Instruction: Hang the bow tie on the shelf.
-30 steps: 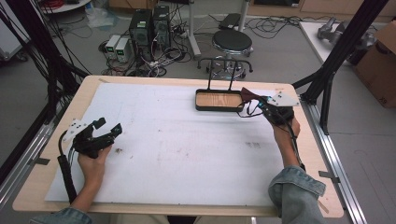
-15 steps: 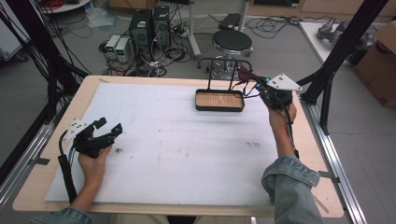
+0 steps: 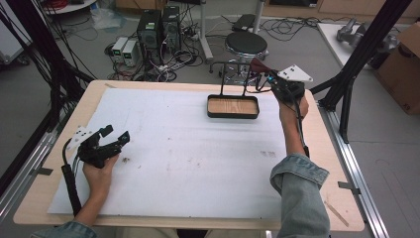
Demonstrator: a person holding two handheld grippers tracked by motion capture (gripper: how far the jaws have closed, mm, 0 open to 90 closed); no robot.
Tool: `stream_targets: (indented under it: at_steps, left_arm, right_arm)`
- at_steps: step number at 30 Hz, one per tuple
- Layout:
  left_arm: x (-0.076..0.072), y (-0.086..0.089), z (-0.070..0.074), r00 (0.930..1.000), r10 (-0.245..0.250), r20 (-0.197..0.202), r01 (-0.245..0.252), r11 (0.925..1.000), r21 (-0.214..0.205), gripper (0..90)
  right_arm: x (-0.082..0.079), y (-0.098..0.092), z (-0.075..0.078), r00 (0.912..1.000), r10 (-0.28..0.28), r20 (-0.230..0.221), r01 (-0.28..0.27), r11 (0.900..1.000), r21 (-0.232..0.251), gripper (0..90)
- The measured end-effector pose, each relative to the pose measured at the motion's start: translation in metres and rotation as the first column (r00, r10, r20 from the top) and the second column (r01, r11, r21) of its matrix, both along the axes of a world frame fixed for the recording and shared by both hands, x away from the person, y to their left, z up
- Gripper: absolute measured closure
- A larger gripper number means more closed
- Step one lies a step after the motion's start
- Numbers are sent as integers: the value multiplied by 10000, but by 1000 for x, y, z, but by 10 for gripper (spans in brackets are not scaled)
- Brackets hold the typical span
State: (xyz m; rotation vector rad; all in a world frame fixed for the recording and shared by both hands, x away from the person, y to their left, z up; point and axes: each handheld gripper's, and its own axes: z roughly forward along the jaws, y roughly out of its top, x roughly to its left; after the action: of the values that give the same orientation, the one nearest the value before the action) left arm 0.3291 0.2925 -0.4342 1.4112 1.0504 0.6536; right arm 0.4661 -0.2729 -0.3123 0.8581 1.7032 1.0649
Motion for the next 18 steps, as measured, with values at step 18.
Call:
stream_targets:
  at_steps: [18]
  left_arm:
    - [0, 0, 0, 10000, -47, -53, 47, 10000, -11, 207]
  right_arm:
    - [17, -13, -19, 9887, -1276, -783, 1342, 9872, 856, 805]
